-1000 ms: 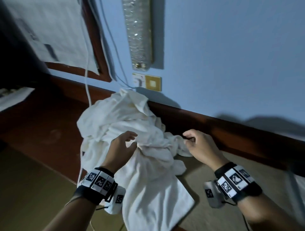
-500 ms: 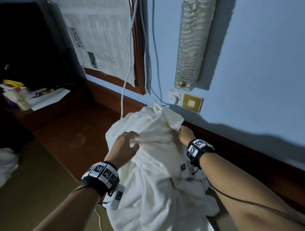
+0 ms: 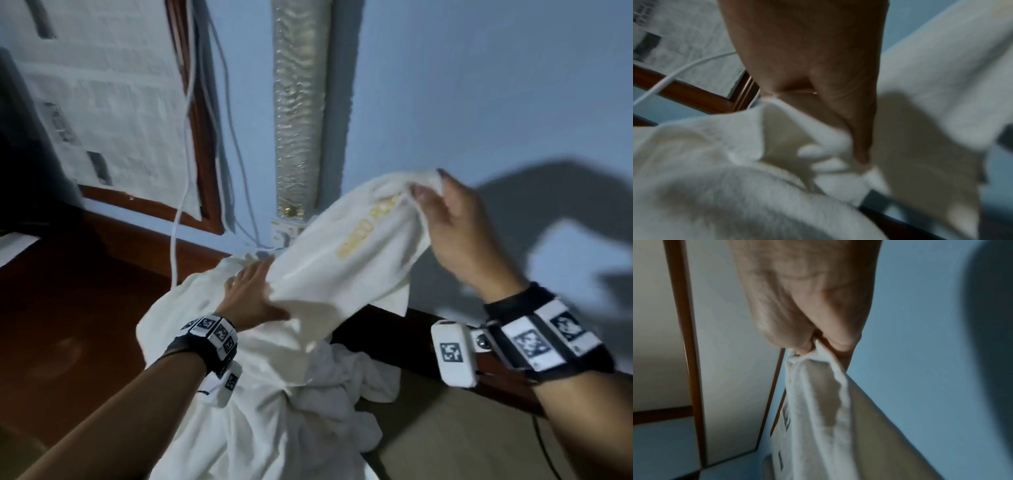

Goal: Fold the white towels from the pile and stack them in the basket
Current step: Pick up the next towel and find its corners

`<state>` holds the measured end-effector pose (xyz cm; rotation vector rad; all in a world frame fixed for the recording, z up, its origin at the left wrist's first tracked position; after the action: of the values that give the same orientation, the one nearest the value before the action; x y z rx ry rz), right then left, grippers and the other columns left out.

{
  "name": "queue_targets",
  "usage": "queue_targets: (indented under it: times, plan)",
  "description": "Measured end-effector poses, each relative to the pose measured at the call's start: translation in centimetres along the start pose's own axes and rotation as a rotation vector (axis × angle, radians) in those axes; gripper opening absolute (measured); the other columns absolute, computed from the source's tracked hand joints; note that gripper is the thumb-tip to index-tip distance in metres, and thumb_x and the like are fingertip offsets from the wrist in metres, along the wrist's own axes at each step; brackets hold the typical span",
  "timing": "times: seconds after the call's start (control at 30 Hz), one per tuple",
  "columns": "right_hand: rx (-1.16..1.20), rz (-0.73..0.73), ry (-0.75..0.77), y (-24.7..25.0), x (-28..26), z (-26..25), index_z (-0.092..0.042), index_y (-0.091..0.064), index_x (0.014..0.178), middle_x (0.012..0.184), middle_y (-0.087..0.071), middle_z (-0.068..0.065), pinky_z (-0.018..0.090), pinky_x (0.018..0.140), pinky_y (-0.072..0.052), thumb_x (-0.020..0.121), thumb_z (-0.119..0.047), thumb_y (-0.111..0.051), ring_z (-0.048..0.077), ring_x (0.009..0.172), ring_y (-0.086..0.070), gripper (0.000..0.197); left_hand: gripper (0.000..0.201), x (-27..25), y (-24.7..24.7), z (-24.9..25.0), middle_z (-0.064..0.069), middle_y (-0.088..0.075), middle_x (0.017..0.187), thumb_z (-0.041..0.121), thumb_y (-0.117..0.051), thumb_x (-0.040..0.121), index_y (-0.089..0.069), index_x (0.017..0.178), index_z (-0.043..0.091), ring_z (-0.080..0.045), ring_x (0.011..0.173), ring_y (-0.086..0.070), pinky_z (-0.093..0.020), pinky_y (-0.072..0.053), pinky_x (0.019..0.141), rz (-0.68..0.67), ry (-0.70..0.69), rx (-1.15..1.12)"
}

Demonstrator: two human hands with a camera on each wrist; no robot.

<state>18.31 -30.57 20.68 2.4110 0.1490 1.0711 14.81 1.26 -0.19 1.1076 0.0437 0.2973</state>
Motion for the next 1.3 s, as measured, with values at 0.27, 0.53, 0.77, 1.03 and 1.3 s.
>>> queue_targets:
  times: [0.27, 0.53, 0.77, 1.03, 1.3]
  plan:
    - [-0.364, 0.127, -0.209, 18.6, -4.3, 4.6, -0.010, -0.060, 0.099, 0.092, -0.072, 0.006, 0.047, 0.083, -0.055, 0.098, -0.048, -0.047, 0.032, 0.091, -0.068, 0.040, 0.040, -3.1, -0.8, 16.0, -0.005, -0.074, 0.117, 0.050, -0.055, 0.083, -0.062, 0.116, 0.028, -0.033, 0.112, -0.068, -0.036, -0.045, 0.081, -0.088, -0.300, -0.219]
    - [-0.612, -0.131, -0.484, 26.2, -16.4, 9.1, -0.016, -0.055, 0.078, 0.076, -0.063, -0.002, 0.037, 0.063, -0.038, 0.093, -0.040, -0.073, 0.026, 0.082, -0.064, 0.033, 0.033, -14.7, 5.9, 34.3, 0.007, -0.071, 0.091, 0.018, -0.064, 0.069, -0.063, 0.101, 0.028, -0.008, 0.086, -0.069, -0.024, -0.050, 0.073, -0.145, -0.720, -0.388]
    - [-0.197, -0.281, -0.409, 28.7, -24.7, 2.4, -0.036, -0.064, 0.119, 0.114, -0.071, -0.019, 0.033, 0.098, -0.054, 0.089, -0.066, -0.062, -0.003, 0.106, -0.066, 0.042, 0.013, -21.9, 3.0, 41.7, 0.015, -0.070, 0.086, 0.039, -0.059, 0.083, -0.065, 0.092, 0.032, -0.006, 0.086, -0.066, -0.027, -0.049, 0.069, -0.055, -0.622, -0.357]
    - [-0.276, -0.091, -0.281, 29.4, -29.0, -0.8, -0.013, -0.058, 0.089, 0.075, -0.062, -0.003, 0.034, 0.064, -0.040, 0.097, -0.013, -0.058, 0.020, 0.076, -0.062, 0.008, 0.013, -26.4, 2.0, 45.3, 0.010, -0.071, 0.079, 0.024, -0.075, 0.082, -0.069, 0.093, 0.024, 0.004, 0.080, -0.064, -0.010, -0.043, 0.062, 0.050, -0.668, -0.351]
    - [-0.061, 0.041, -0.328, 32.7, -28.8, -0.1, -0.014, -0.063, 0.088, 0.081, -0.067, 0.000, 0.041, 0.074, -0.049, 0.091, -0.015, -0.054, 0.021, 0.078, -0.063, 0.010, 0.003, -27.4, -6.0, 34.9, 0.011, -0.073, 0.083, 0.034, -0.071, 0.096, -0.073, 0.099, 0.034, 0.000, 0.073, -0.063, -0.013, -0.044, 0.065, -0.087, -0.439, -0.282]
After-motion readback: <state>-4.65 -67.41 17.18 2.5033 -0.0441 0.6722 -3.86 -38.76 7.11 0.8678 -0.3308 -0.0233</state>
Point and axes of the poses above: each hand's wrist, its own x-axis towards the middle knuckle, its own y-axis out of the back of the hand, z = x × y, the point moved 4 cm from there along x, towards the middle knuckle
